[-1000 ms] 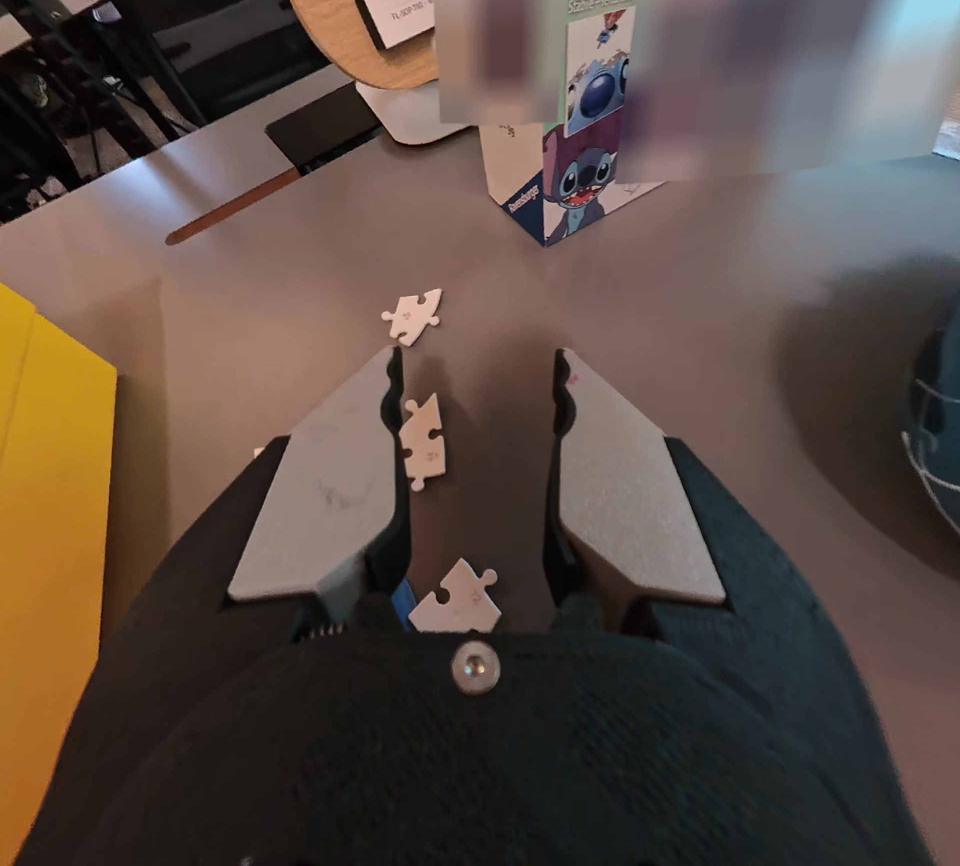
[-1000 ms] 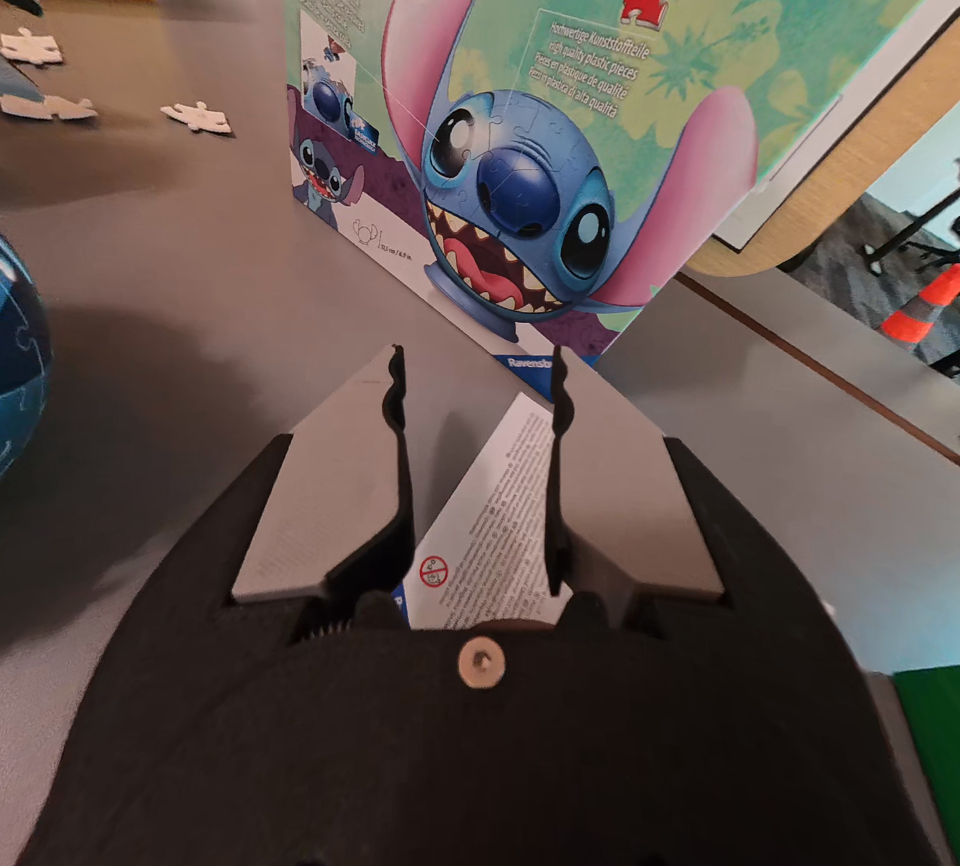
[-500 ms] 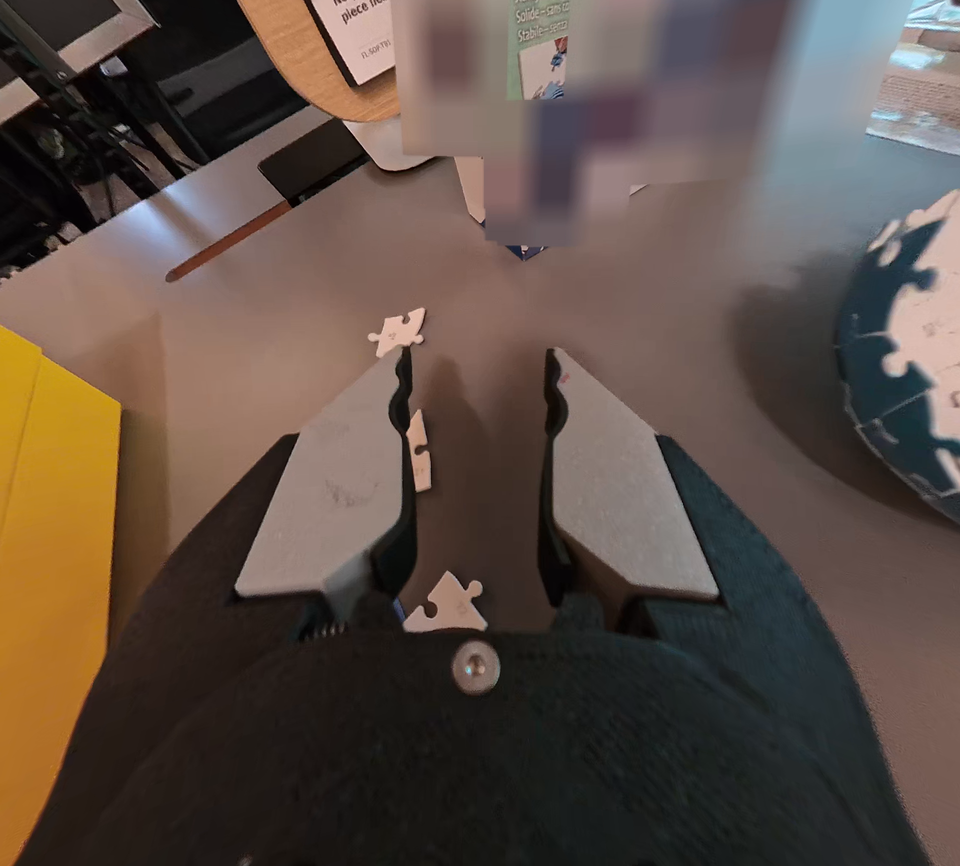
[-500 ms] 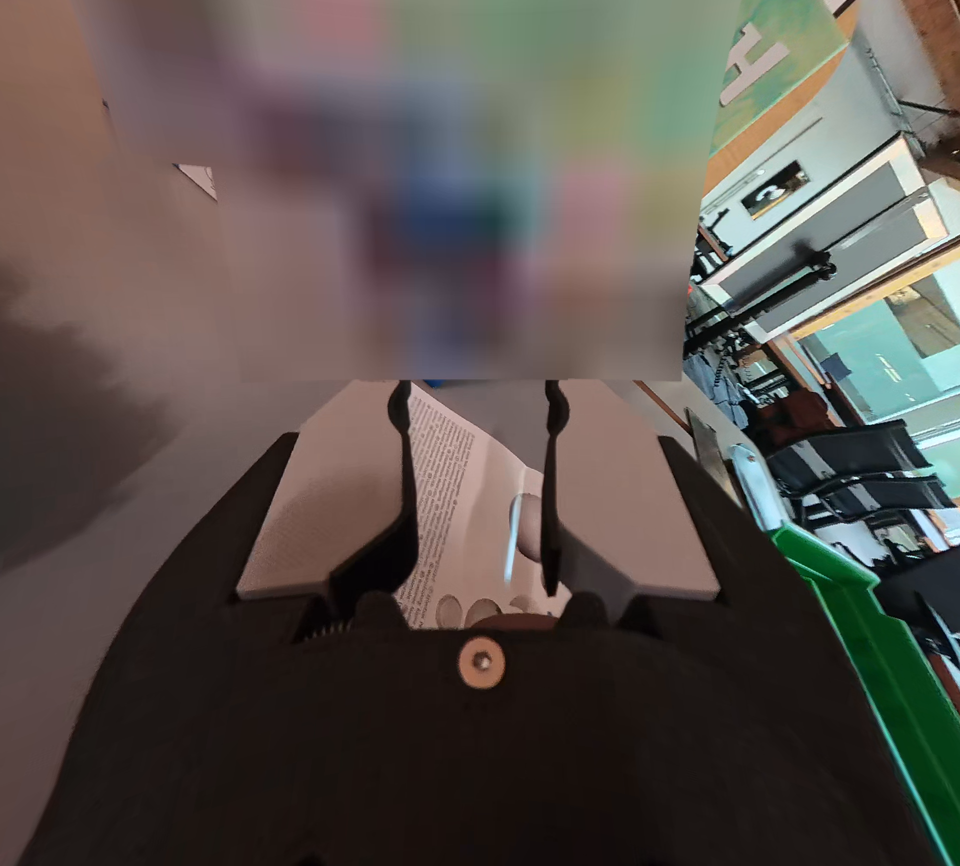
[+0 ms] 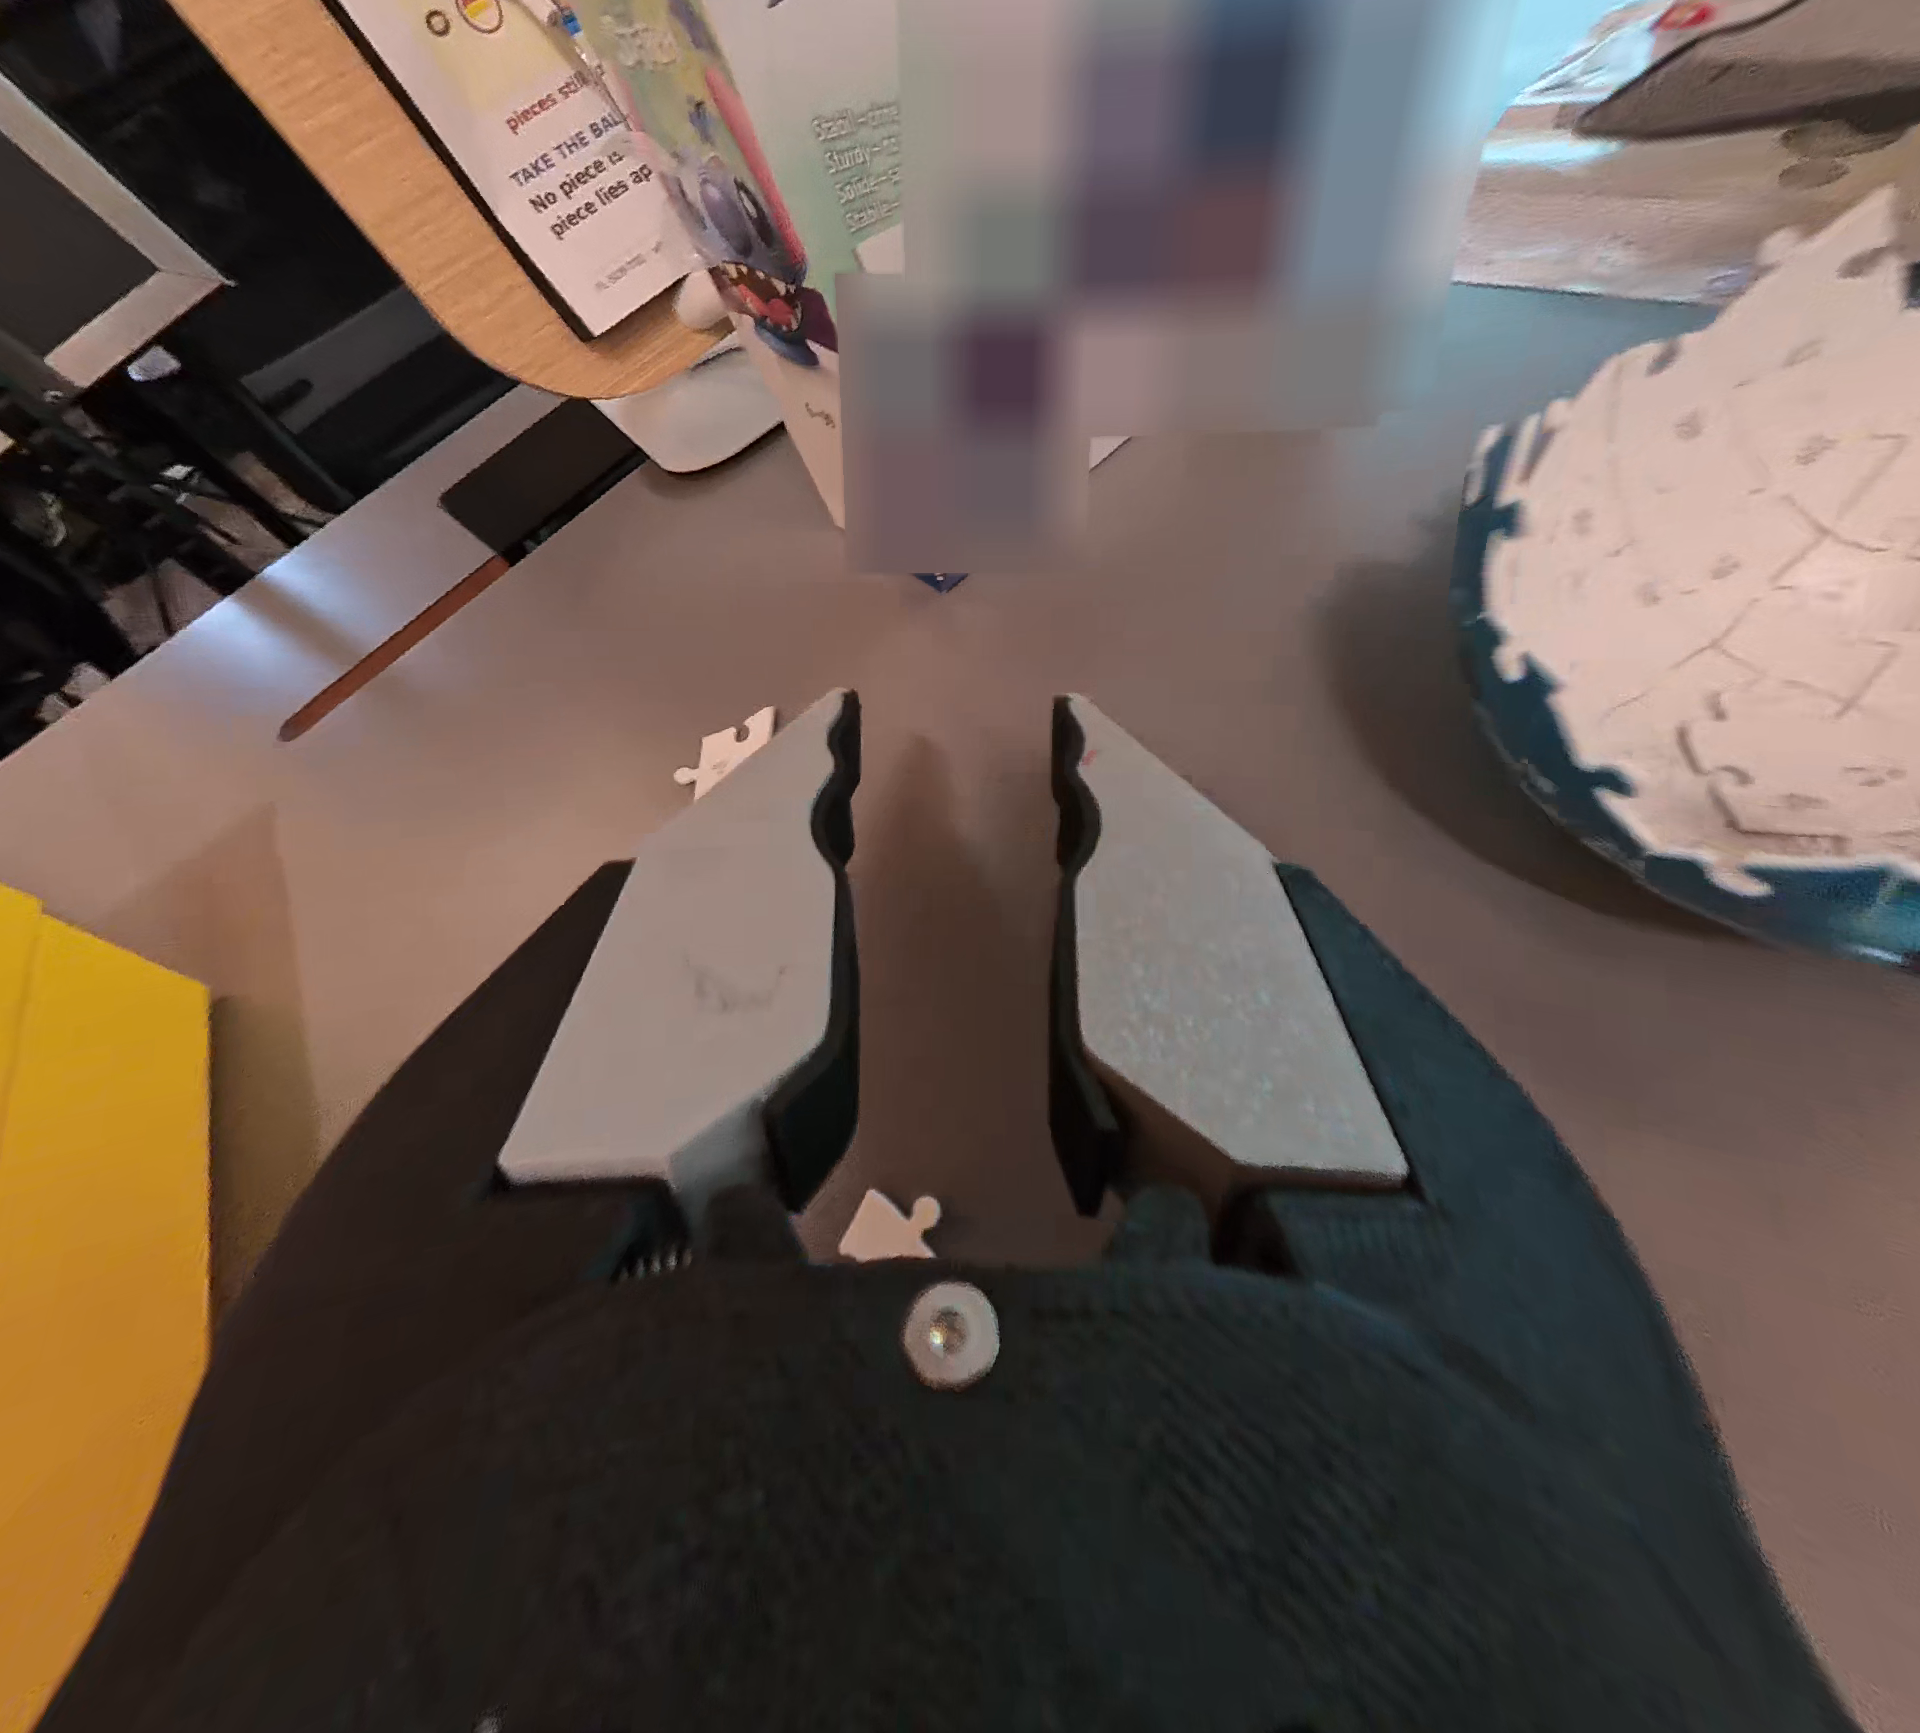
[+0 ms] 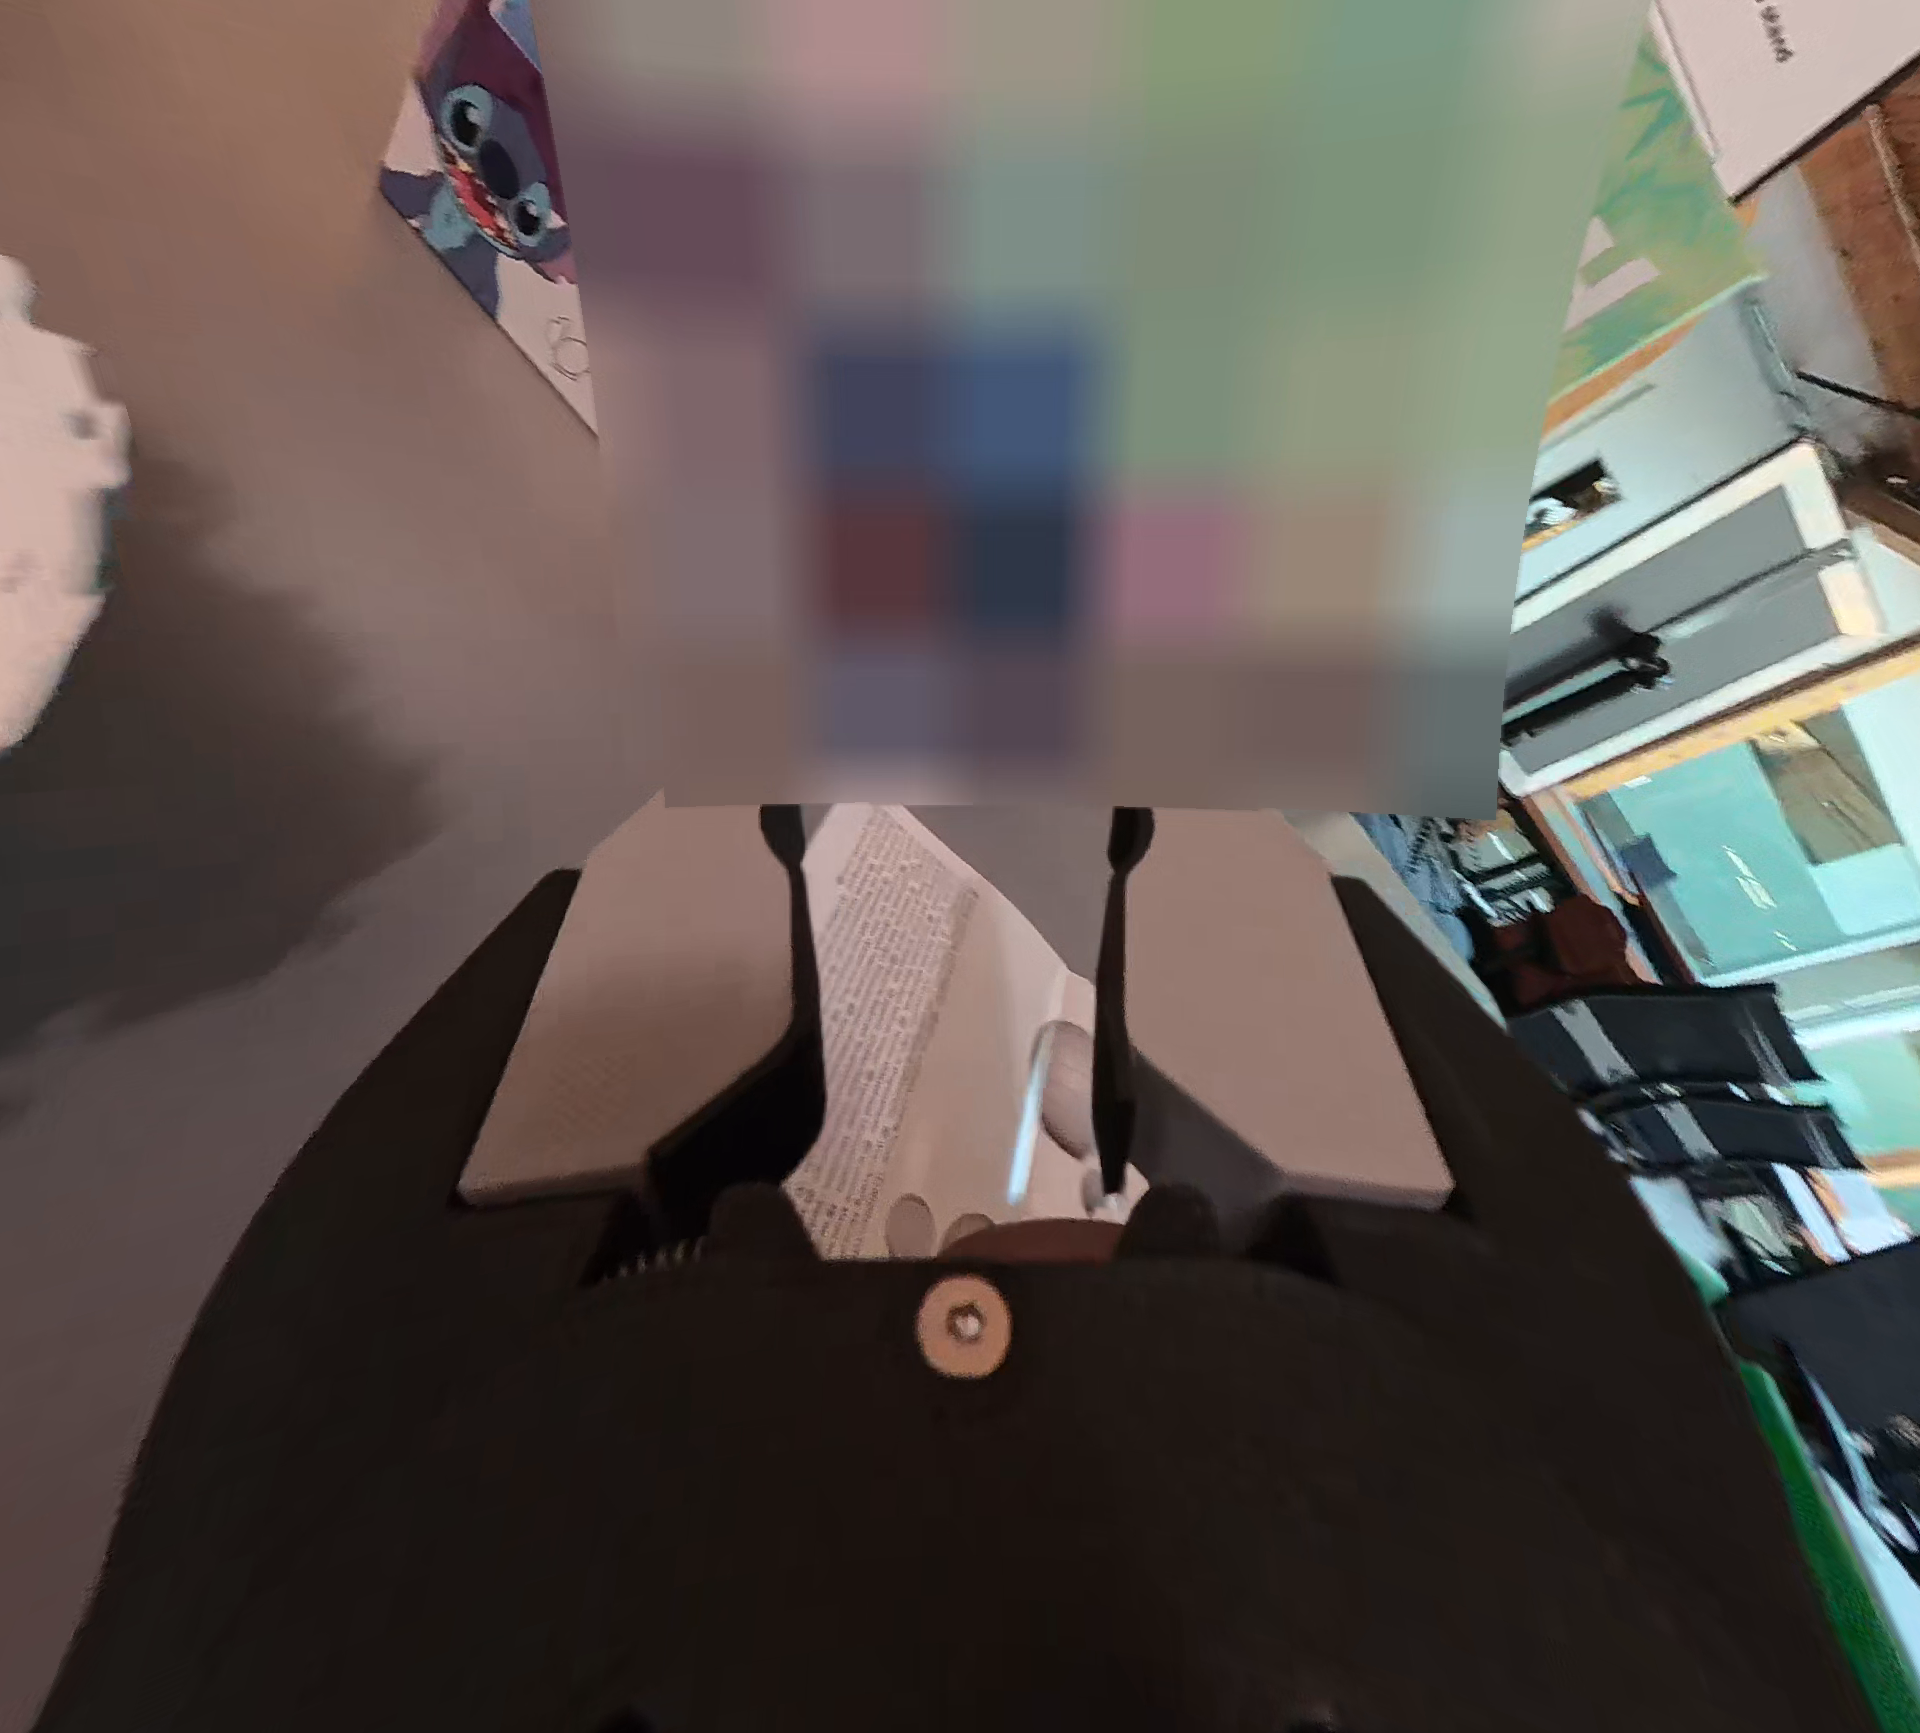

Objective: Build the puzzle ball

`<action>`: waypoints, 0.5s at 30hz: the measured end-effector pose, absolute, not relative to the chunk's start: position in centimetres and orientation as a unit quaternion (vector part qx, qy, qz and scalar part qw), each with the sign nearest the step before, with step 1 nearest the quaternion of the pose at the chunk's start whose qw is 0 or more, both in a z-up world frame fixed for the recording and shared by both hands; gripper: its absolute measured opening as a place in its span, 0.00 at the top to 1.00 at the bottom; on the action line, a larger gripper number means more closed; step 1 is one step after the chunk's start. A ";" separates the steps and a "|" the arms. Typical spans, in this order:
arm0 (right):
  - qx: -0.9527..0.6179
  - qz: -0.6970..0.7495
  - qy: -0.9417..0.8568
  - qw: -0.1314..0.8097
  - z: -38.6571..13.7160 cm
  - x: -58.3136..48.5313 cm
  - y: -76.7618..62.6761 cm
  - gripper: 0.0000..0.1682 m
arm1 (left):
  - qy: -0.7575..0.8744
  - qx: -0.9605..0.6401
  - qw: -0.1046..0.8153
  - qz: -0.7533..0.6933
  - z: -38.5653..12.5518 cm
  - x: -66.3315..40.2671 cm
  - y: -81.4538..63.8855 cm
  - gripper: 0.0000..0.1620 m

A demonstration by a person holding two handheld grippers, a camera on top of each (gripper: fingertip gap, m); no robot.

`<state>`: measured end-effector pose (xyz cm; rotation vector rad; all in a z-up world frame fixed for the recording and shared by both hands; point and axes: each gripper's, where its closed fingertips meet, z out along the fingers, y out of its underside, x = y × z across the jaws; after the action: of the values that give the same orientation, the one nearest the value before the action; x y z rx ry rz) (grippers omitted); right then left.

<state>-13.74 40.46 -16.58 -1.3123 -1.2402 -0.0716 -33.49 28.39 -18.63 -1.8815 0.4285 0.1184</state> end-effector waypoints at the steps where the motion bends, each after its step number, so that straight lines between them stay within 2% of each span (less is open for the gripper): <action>1: -0.569 -0.008 -0.548 0.613 -16.8 -14.1 40.0 0.65 | 0.186 -0.799 0.571 0.043 -18.5 -33.4 28.3 0.77; 6: -0.580 0.133 -0.559 0.578 -17.2 -14.8 38.1 0.63 | 0.207 -0.780 0.591 -0.009 -17.3 -31.9 27.6 0.71; 9: -0.585 0.226 -0.543 0.558 -16.3 -15.1 37.0 0.61 | 0.203 -0.777 0.593 -0.055 -17.3 -31.2 27.5 0.59; 15: -0.587 0.407 -0.518 0.470 -15.1 -15.5 34.3 0.65 | 0.173 -0.785 0.571 -0.168 -17.4 -30.5 27.0 0.57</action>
<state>-15.55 34.35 -15.14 -1.4379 -1.2706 0.9985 -30.46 27.04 -17.39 -1.8414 0.4057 -0.3945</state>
